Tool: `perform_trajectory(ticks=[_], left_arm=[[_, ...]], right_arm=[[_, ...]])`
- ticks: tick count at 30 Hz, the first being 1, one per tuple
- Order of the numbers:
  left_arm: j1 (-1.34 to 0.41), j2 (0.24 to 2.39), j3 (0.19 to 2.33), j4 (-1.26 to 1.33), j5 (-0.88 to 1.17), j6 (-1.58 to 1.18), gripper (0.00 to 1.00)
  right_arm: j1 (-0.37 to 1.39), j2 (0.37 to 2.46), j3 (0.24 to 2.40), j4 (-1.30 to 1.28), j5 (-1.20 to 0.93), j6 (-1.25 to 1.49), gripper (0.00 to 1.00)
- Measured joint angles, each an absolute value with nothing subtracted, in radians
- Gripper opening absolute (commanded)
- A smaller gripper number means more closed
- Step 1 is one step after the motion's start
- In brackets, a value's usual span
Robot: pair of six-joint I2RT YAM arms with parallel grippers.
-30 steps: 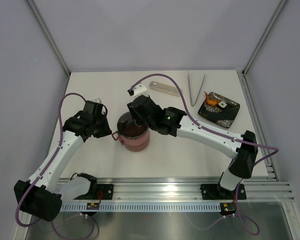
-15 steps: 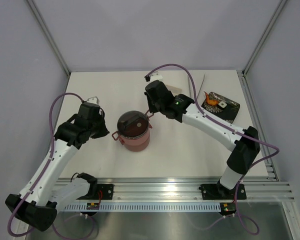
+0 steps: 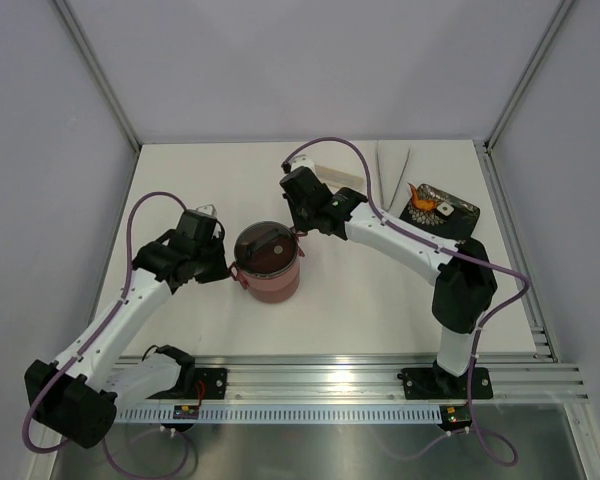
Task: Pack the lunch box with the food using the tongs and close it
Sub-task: Close the fastener on the packing box.
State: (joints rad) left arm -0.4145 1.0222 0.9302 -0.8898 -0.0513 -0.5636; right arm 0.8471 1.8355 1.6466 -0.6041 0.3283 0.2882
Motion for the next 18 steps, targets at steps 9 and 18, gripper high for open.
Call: perform_trajectory(ticks=[9,18], left_arm=[[-0.414,1.069,0.9,-0.826,-0.038,-0.577,0.0],[-0.414,1.105,0.9,-0.789,-0.018,-0.582,0.0]], right_arm=[[0.843,1.858,1.643,-0.593,0.289,0.292,0.03],[0.833,1.853,1.588,-0.532,0.244,0.321,0.01]])
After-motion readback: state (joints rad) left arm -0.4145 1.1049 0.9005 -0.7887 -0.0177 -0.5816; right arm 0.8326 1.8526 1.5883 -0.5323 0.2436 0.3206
